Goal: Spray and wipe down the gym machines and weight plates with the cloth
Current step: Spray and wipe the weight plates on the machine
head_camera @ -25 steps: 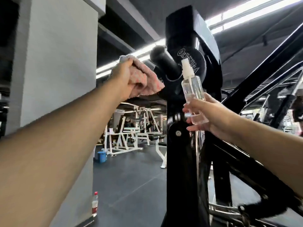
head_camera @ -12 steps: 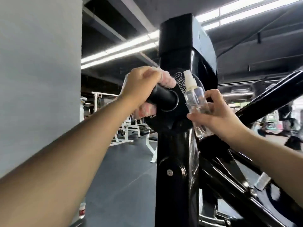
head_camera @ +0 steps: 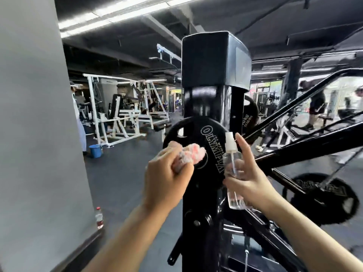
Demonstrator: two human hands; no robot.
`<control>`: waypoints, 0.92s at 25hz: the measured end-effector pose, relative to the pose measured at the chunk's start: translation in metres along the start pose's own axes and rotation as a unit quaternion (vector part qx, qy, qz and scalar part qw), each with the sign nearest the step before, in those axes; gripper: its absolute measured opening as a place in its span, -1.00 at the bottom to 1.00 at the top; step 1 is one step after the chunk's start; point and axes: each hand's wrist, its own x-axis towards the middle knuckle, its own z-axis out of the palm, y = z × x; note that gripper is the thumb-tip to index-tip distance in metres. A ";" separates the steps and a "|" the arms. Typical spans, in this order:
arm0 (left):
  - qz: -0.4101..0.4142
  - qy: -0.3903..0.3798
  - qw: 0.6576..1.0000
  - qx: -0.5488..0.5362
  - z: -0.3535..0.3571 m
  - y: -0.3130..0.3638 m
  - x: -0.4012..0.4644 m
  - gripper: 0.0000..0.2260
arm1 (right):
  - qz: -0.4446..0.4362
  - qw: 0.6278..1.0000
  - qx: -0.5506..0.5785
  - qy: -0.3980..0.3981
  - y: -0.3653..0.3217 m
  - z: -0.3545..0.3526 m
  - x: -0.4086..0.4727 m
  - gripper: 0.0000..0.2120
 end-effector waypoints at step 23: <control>0.072 -0.288 0.951 -0.080 0.001 -0.102 0.139 -0.67 | 0.161 0.895 -0.294 0.296 -0.069 0.059 0.013 -0.18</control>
